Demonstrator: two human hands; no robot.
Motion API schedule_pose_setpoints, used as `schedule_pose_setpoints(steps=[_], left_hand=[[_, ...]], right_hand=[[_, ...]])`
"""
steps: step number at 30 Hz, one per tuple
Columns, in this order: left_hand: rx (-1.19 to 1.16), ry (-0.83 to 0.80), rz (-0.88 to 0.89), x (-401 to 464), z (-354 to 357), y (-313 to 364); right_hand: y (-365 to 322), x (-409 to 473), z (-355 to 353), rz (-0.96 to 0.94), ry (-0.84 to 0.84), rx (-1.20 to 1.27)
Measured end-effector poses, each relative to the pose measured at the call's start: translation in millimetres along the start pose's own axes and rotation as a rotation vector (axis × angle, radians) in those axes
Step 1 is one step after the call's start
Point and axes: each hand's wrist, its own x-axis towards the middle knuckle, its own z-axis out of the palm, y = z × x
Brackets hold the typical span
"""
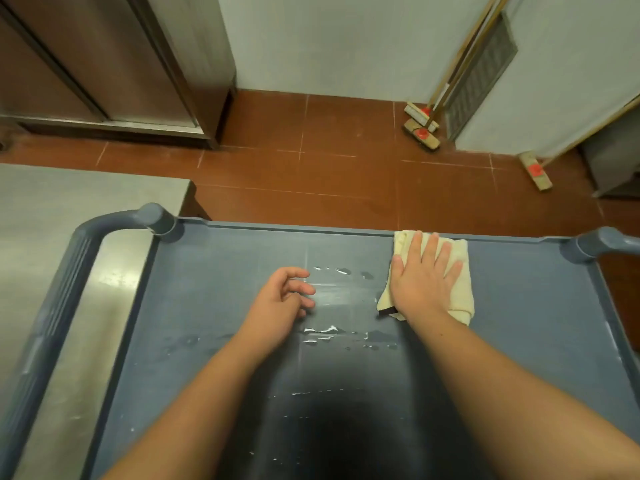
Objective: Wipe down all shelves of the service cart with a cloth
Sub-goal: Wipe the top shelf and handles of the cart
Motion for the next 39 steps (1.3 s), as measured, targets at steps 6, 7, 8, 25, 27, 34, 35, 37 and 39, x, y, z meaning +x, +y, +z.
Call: schedule_pose_setpoints(steps=[6,7,8,25,27,34,35,37,39], left_hand=[[-0.028,0.042,-0.016,-3,-62,-5],[-0.033,0.052,-0.019,-4,-72,-6],[-0.042,0.062,-0.024,-5,-81,-7],[-0.109,0.141,-0.109,-48,-189,-33],[-0.107,0.165,-0.112,-51,-197,-37],[-0.123,0.23,-0.091,-70,-217,-42],[-0.134,0.233,-0.092,-73,-218,-43],[-0.156,0.246,-0.097,-79,-218,-44],[-0.163,0.256,-0.096,-85,-218,-44]], right_hand=[[-52,-15,5,0.022,-0.004,-0.005],[-61,-17,5,0.024,-0.008,-0.008],[-70,-20,5,0.023,-0.01,-0.01],[-261,-99,27,-0.39,-0.061,-0.094],[-278,-111,31,-0.455,-0.067,-0.099],[-314,-144,39,-0.737,-0.08,-0.174],[-315,-147,39,-0.788,-0.089,-0.183],[-312,-153,37,-0.862,-0.11,-0.202],[-308,-157,37,-0.885,-0.116,-0.207]])
